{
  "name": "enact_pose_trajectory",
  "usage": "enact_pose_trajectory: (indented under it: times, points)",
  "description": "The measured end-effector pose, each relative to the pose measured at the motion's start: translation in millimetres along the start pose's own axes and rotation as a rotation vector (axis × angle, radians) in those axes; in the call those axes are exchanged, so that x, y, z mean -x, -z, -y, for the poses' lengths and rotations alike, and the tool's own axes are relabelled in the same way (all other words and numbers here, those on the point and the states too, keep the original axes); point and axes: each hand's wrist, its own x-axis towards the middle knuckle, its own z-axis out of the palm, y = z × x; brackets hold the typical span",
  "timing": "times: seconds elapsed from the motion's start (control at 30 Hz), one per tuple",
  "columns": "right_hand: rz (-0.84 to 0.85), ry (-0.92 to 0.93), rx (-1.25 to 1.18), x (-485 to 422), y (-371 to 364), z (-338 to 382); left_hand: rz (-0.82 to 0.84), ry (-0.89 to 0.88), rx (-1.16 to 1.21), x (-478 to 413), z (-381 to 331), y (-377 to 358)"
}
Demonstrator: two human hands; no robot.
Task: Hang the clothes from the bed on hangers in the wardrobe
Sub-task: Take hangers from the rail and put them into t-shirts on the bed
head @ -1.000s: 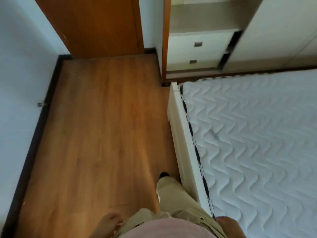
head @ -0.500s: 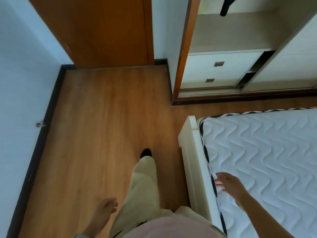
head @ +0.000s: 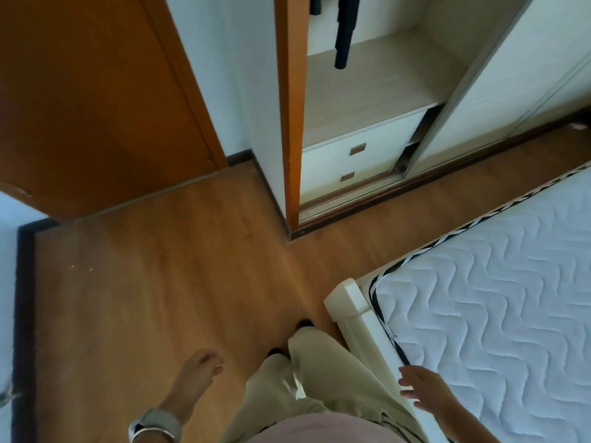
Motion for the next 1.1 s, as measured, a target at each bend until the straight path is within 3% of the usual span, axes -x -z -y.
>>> enact_pose_trajectory:
  times: [0.2, 0.3, 0.53, 0.67, 0.8, 0.93, 1.1]
  points:
    - [-0.005, -0.117, -0.023, -48, 21, 64, 0.079, 0.096, -0.106, -44, -70, -38]
    - [0.001, -0.051, -0.092, -62, 32, 100, 0.090, 0.042, -0.174, -58, -104, -39]
    - [-0.016, 0.068, -0.224, -85, 49, 192, 0.064, 0.120, -0.265, -96, -187, -38]
    - [-0.074, -0.001, -0.341, -96, 52, 200, 0.165, 0.084, -0.417, -125, -242, -55]
    - [-0.090, -0.209, -0.400, -100, 38, 194, 0.276, 0.002, -0.600, -173, -307, -81]
    - [-0.098, -0.240, -0.413, -104, 23, 204, 0.392, -0.074, -0.741, -208, -371, -115]
    - [-0.145, -0.214, -0.536, -121, 34, 250, 0.516, -0.116, -0.718, -215, -422, -167]
